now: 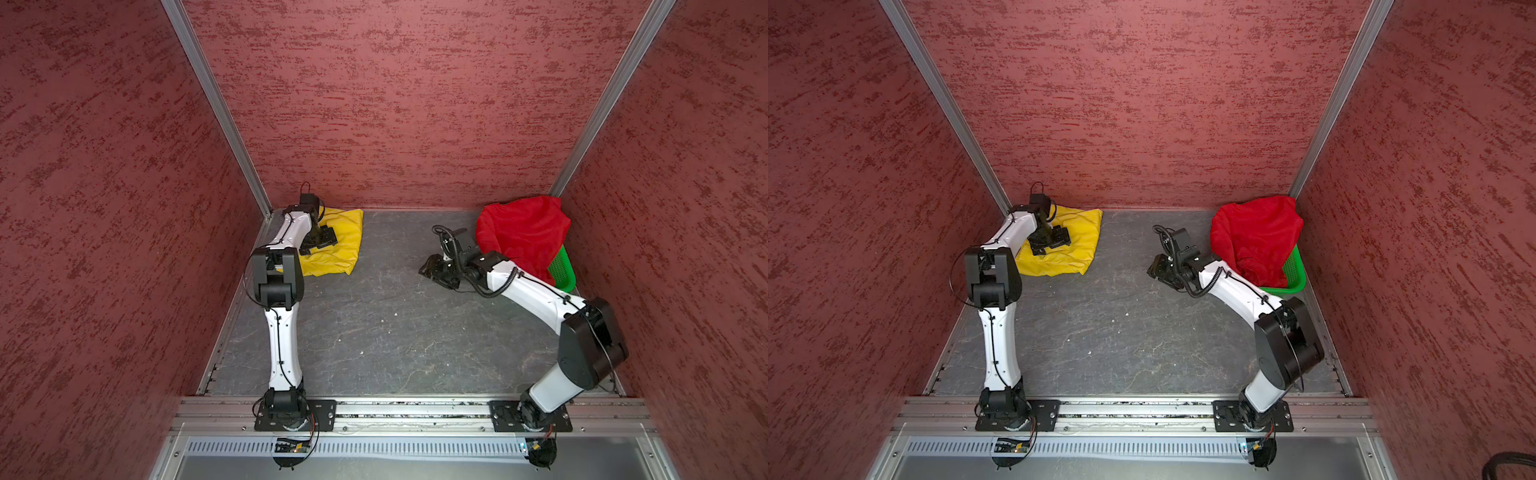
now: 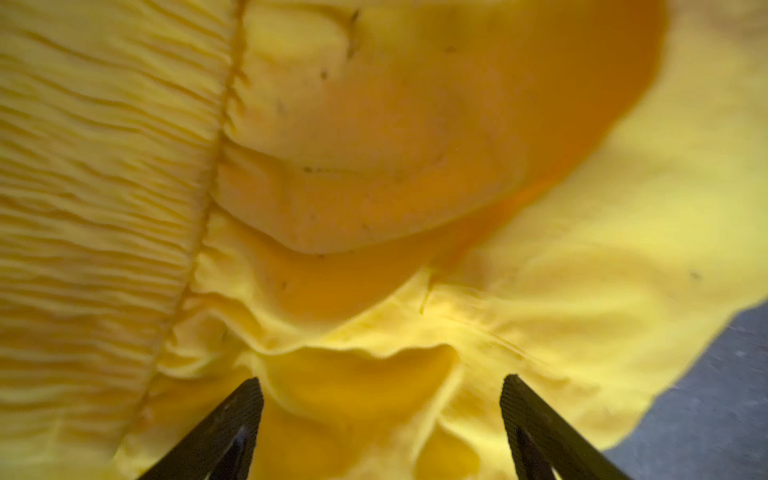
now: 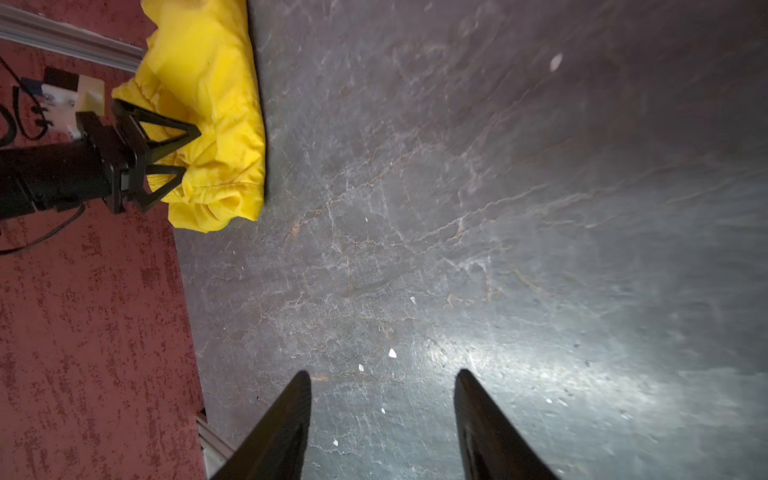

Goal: Fold and stack the shorts

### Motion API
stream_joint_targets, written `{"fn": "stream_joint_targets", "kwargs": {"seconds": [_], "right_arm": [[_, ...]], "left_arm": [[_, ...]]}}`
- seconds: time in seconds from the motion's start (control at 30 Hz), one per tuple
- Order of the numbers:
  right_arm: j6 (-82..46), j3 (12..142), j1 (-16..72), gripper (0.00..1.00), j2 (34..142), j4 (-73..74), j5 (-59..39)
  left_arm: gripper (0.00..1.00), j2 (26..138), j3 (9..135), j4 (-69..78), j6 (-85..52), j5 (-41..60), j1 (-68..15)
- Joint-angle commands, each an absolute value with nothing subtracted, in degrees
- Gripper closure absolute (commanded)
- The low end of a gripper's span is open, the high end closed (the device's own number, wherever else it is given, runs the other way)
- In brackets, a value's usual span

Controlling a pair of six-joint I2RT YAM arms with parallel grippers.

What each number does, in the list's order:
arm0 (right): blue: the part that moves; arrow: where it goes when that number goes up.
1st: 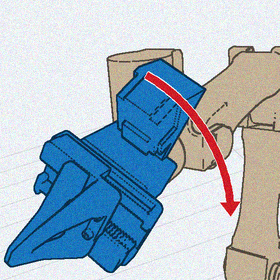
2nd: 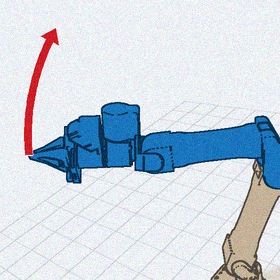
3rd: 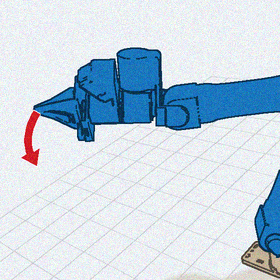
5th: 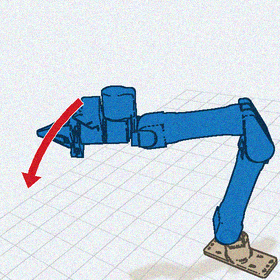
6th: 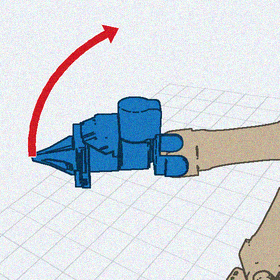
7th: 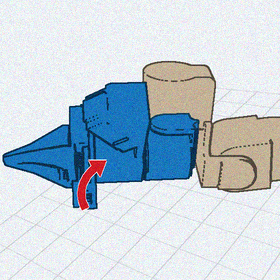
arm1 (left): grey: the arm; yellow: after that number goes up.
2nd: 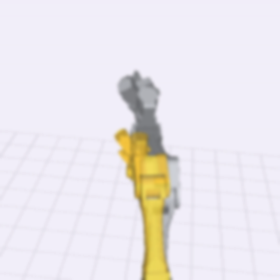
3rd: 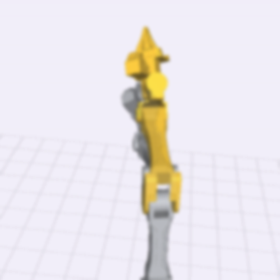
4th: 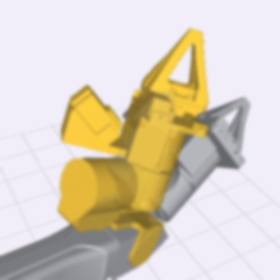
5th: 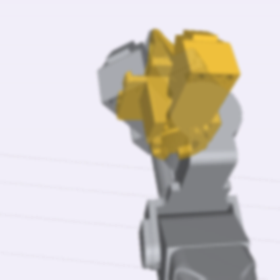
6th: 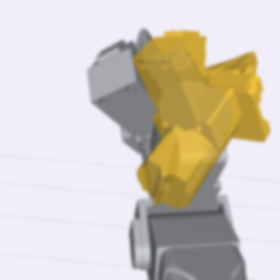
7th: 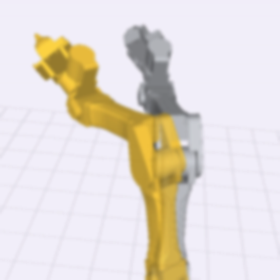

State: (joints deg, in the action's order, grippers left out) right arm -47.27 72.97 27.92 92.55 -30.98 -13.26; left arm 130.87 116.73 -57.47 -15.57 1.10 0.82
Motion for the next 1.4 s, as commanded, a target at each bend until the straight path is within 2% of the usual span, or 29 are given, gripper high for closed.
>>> {"fn": "stream_joint_targets", "kwargs": {"seconds": [0.0, 0.2, 0.33, 0.5, 0.83, 0.9, 0.93, 0.97, 1.0, 1.07, 1.13, 1.37], "right_arm": [[-42.9, 79.5, 23.2, 0.43, 89.2, -39.5, -6.3], [-30.4, 91.7, 12.2, 0.38, 90.9, -53.1, 6.0], [-22.1, 97.4, 5.7, 0.35, 94.8, -57.4, 11.2], [-14.2, 101.9, 1.4, 0.27, 103.9, -63.7, 21.8], [-16.9, 100.6, -4.7, 0.28, 115.8, -58.1, 7.2], [-17.5, 100.2, -5.9, 0.34, 118.1, -57.2, 6.6], [-17.8, 100.1, -6.6, 0.43, 119.1, -56.9, 5.9], [-18.0, 100.1, -7.4, 0.65, 120.0, -56.5, 4.5], [-18.3, 100.2, -8.3, 0.79, 120.4, -56.2, 3.0], [-18.6, 100.8, -9.2, 0.96, 119.2, -55.3, 0.0], [-18.2, 101.5, -9.2, 1.00, 115.9, -54.1, -1.6], [-18.9, 111.4, -9.2, 1.00, 103.7, -53.9, -5.7]], "left_arm": [[0.08, 118.5, 115.6, -57.2, -14.7, 1.2, -2.0], [0.08, 103.9, 102.0, -49.9, -13.3, -0.7, -7.8], [0.08, 99.7, 93.6, -48.3, -15.4, 0.0, -9.1], [0.08, 97.8, 87.7, -48.3, -17.8, 1.8, -9.8], [0.08, 97.1, 86.0, -48.3, -20.2, 2.1, -10.5], [0.08, 96.7, 85.9, -48.3, -20.3, 1.5, -10.8], [0.08, 96.6, 85.9, -48.3, -20.3, 1.4, -10.9], [0.08, 96.5, 85.9, -48.4, -20.3, 1.2, -10.9], [0.09, 96.3, 85.9, -48.5, -20.3, 0.9, -11.0], [0.09, 96.1, 86.4, -49.1, -20.1, 0.1, -11.0], [0.09, 95.6, 86.8, -49.5, -20.0, -0.7, -11.0], [0.09, 94.0, 89.0, -49.8, -19.7, -2.2, -11.0]]}}
